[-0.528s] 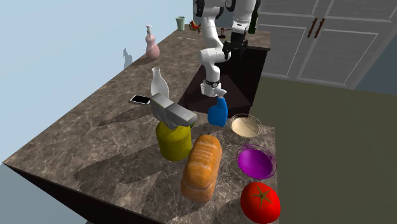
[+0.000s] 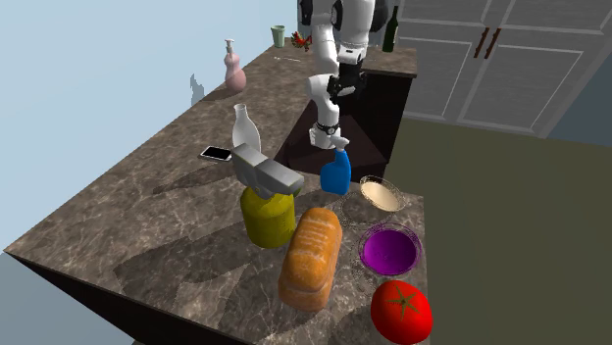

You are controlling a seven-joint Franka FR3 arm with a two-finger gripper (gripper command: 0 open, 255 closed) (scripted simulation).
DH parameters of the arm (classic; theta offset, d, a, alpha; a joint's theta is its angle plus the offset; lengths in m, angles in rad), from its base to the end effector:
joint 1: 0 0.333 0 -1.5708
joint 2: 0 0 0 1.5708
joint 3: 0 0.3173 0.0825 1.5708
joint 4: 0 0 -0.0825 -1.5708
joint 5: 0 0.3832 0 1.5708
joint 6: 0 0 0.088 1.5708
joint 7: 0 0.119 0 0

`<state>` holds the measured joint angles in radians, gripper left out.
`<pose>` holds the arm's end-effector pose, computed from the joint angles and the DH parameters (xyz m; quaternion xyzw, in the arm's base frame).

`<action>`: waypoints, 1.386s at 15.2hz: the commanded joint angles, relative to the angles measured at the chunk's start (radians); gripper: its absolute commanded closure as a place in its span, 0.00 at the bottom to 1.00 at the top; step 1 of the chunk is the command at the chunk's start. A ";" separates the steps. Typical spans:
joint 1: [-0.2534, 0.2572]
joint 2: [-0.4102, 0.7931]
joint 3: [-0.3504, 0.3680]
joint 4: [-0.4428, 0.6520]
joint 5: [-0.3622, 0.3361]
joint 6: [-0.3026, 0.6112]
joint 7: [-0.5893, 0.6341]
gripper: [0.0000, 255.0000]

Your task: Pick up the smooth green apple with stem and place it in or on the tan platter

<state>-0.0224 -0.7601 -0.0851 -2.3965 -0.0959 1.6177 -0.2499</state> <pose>0.3120 -0.0504 0.5553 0.9961 0.0858 -0.0131 0.0166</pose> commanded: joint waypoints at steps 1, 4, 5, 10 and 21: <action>-0.010 0.042 -0.047 0.004 -0.016 0.053 -0.045 0.00; -0.023 0.106 -0.117 0.014 -0.030 0.124 -0.112 0.00; -0.026 0.130 -0.141 0.021 -0.033 0.147 -0.135 0.00; -0.031 0.267 -0.257 0.073 -0.021 0.256 -0.256 0.00; -0.014 0.676 -0.495 0.311 0.206 0.407 -0.602 0.00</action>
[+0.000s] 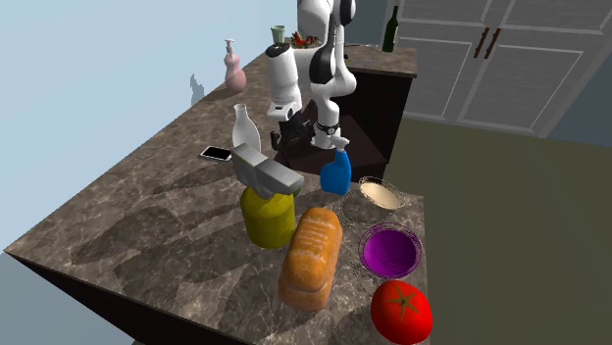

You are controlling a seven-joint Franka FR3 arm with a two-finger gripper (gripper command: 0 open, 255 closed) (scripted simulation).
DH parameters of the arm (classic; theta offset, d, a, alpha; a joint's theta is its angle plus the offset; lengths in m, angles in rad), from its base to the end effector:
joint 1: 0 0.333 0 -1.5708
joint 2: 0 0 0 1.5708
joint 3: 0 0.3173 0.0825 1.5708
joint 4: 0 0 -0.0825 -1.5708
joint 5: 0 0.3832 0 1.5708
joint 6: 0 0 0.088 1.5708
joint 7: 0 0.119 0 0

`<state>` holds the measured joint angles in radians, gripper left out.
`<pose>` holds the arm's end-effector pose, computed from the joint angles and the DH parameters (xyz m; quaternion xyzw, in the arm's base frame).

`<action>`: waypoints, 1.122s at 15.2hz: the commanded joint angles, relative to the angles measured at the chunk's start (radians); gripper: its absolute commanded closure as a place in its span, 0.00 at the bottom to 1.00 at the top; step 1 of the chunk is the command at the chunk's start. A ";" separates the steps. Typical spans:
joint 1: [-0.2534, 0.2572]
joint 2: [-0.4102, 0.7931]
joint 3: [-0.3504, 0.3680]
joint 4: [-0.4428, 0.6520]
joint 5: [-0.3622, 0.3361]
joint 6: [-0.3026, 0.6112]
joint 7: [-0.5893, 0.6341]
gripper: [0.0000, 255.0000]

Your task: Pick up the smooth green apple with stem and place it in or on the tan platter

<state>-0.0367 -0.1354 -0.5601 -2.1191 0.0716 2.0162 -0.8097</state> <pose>0.4272 -0.2921 0.4539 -0.9933 -0.0927 -0.0482 0.0486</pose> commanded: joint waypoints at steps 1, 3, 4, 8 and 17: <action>-0.003 0.096 -0.036 0.064 0.075 0.011 -0.079 0.00; -0.021 0.190 -0.057 0.131 0.154 0.009 -0.154 0.00; -0.031 0.226 -0.061 0.159 0.185 0.005 -0.182 0.00; -0.033 0.248 -0.052 0.128 0.205 0.053 -0.195 0.00; -0.033 0.270 -0.047 0.103 0.226 0.094 -0.209 0.00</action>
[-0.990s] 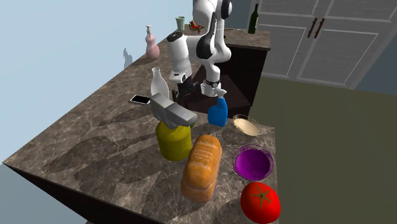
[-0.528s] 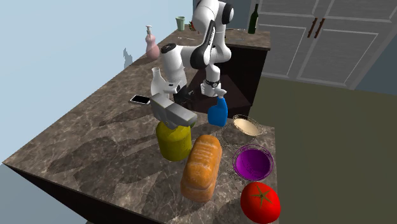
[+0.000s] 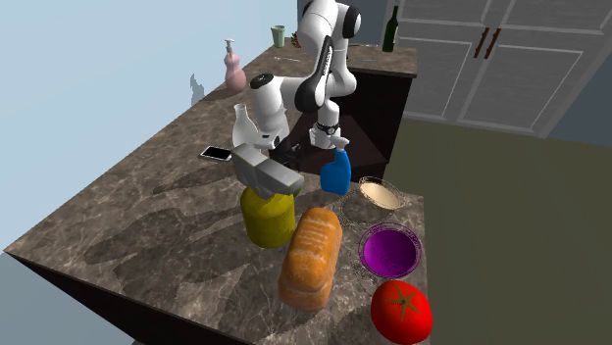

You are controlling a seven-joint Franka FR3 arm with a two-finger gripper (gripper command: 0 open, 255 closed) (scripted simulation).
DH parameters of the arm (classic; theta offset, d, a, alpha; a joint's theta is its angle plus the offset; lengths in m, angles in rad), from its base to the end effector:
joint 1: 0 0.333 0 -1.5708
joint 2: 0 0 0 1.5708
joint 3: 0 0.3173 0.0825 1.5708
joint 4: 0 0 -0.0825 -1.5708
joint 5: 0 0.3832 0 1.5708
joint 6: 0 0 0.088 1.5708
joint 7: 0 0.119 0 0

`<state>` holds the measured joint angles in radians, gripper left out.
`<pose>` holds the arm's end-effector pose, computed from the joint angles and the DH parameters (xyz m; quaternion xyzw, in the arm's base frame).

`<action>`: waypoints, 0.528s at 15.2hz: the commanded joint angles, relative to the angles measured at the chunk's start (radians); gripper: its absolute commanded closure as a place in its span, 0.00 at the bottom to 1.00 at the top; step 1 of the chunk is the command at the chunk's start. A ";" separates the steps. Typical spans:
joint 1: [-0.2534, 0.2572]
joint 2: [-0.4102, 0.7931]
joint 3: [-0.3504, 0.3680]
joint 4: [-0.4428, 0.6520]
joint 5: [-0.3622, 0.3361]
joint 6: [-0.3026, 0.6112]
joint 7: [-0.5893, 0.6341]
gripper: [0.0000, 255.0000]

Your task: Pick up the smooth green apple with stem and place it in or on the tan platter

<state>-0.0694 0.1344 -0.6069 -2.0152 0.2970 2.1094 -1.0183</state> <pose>0.4618 -0.3407 0.3877 -0.9915 -0.0950 -0.0628 0.0626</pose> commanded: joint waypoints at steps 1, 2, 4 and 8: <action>0.000 0.000 0.000 0.000 0.000 0.000 0.000 0.00; 0.000 0.000 0.000 0.000 0.000 0.000 0.000 0.00; 0.000 0.000 0.000 0.000 0.000 0.000 0.000 1.00; 0.001 0.000 0.000 -0.001 0.000 0.001 0.001 1.00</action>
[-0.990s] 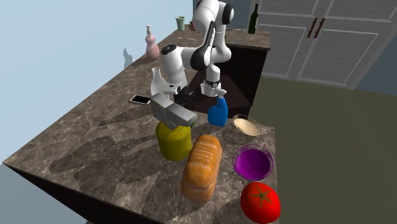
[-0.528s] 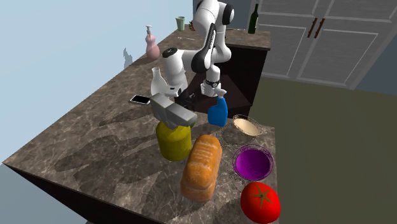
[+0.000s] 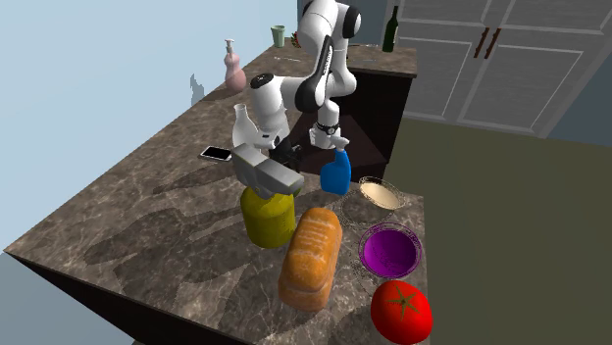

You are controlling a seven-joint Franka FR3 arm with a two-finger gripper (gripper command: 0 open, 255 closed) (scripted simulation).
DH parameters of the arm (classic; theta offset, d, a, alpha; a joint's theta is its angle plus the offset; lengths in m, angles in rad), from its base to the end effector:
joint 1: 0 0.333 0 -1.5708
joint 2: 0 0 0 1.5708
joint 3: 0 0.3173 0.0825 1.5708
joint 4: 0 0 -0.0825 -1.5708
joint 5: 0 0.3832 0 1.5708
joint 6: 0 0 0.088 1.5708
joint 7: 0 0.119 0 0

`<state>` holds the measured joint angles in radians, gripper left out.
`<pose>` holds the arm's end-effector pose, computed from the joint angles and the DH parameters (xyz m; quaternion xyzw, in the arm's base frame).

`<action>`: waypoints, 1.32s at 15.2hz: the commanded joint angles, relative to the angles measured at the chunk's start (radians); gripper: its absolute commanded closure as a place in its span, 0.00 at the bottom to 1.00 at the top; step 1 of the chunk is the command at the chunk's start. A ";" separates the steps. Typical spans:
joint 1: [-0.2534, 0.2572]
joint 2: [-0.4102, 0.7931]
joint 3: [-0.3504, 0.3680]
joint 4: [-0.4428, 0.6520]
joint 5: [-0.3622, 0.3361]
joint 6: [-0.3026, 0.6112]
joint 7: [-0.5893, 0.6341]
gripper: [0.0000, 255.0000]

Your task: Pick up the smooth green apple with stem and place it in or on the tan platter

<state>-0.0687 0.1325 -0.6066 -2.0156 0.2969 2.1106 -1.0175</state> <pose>0.4621 -0.3403 0.3885 -0.9915 -0.0951 -0.0638 0.0621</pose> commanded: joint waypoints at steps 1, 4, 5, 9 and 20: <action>0.000 0.001 0.000 -0.002 0.000 0.000 0.000 1.00; -0.001 0.002 0.000 0.000 0.000 -0.001 -0.001 1.00; 0.000 -0.005 -0.001 0.007 -0.006 -0.012 0.005 1.00; 0.003 -0.029 -0.005 0.036 -0.029 -0.058 0.026 1.00; 0.007 -0.075 -0.008 0.136 -0.073 -0.190 0.073 1.00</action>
<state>-0.0610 0.0588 -0.6145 -1.8927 0.2268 1.9352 -0.9474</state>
